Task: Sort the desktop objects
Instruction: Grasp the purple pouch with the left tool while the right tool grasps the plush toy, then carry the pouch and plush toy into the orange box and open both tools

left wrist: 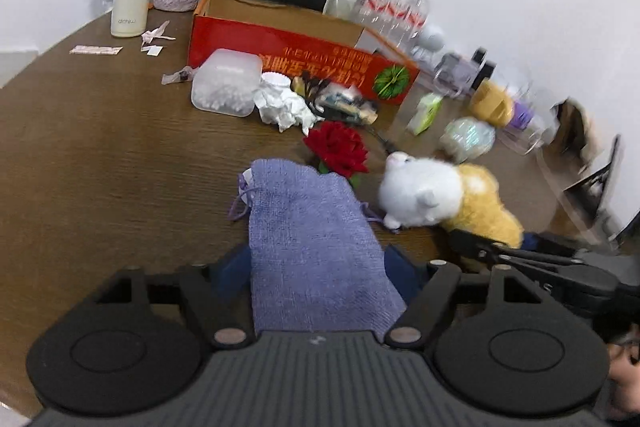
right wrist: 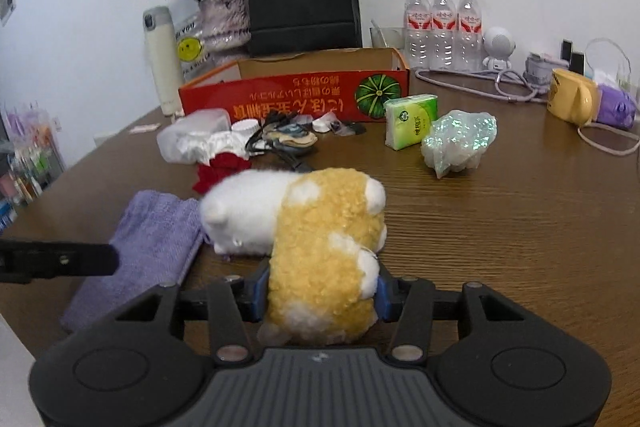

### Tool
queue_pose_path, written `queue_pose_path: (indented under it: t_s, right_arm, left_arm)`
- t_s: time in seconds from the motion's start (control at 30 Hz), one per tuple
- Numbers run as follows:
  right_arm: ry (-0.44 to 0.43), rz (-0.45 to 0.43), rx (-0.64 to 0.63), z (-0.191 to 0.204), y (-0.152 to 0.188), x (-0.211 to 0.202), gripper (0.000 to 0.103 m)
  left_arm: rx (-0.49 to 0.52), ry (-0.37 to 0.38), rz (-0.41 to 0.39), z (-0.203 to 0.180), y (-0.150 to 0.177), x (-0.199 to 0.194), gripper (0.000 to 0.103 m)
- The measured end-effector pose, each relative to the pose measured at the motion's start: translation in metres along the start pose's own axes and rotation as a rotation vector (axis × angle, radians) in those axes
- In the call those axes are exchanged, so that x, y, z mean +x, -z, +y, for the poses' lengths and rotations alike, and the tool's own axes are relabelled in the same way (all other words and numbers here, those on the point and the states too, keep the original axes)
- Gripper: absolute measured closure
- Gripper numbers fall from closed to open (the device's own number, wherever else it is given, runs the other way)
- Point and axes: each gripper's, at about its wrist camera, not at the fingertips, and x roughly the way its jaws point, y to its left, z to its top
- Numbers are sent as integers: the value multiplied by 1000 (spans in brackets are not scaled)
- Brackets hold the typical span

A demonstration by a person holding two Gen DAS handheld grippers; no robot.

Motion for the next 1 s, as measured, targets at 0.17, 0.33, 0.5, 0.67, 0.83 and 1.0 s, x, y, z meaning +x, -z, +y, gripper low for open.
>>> queue_pose_path:
  t_s: [0.17,0.33,0.5,0.67,0.83,1.0]
  right_arm:
    - [-6,10,-29,3,-1,1,54]
    - [-23,7,-24,0,-1,2,54]
    - [-11,9,-54,5,-1,2,53]
    - [8,48,-48,6,-5,5,24]
    - [5,28,-20,9,-16,8,37]
    - [23,29,9,8,-21,9,57]
  left_arm:
    - [220,-167,-7,-30,15,21,13]
    - [237,-136,-24,-37,19,18,70]
    - [208,-107,-33,-34,17,12,92]
    - [197,-84,-64,-35,16,0,94]
    - [182,-79,-101,-32,7,-11,94]
    - [162,-74,-162,-24,-8,-25,94]
